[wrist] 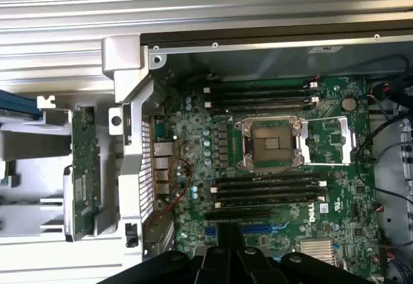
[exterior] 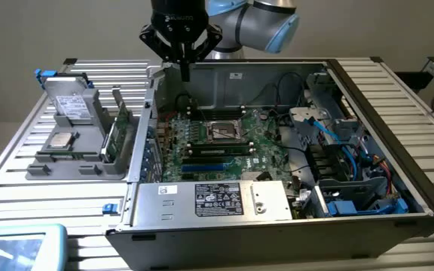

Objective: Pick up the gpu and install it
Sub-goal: 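Reach for the gpu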

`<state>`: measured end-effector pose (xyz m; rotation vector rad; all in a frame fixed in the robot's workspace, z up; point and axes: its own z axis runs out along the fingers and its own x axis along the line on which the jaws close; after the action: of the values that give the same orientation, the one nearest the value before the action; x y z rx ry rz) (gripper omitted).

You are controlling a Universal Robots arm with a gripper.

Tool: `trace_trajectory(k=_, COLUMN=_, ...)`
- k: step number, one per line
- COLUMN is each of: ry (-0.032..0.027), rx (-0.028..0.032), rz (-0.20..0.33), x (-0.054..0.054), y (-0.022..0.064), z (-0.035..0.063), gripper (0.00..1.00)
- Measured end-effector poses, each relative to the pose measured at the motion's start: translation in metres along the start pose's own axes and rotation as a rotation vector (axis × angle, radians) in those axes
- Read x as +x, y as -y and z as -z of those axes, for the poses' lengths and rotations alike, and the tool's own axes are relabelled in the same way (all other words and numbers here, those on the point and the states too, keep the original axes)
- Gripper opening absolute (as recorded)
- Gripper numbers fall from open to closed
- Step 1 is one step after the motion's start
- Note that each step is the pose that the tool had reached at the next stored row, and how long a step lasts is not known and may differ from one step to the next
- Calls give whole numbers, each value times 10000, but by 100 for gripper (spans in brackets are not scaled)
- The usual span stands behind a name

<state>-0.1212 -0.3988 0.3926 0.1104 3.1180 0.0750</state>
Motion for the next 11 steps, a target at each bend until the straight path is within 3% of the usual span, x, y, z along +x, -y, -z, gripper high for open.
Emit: trace_trajectory(k=11, ry=0, rx=0, rz=0, x=0, y=0, z=0, gripper=11)
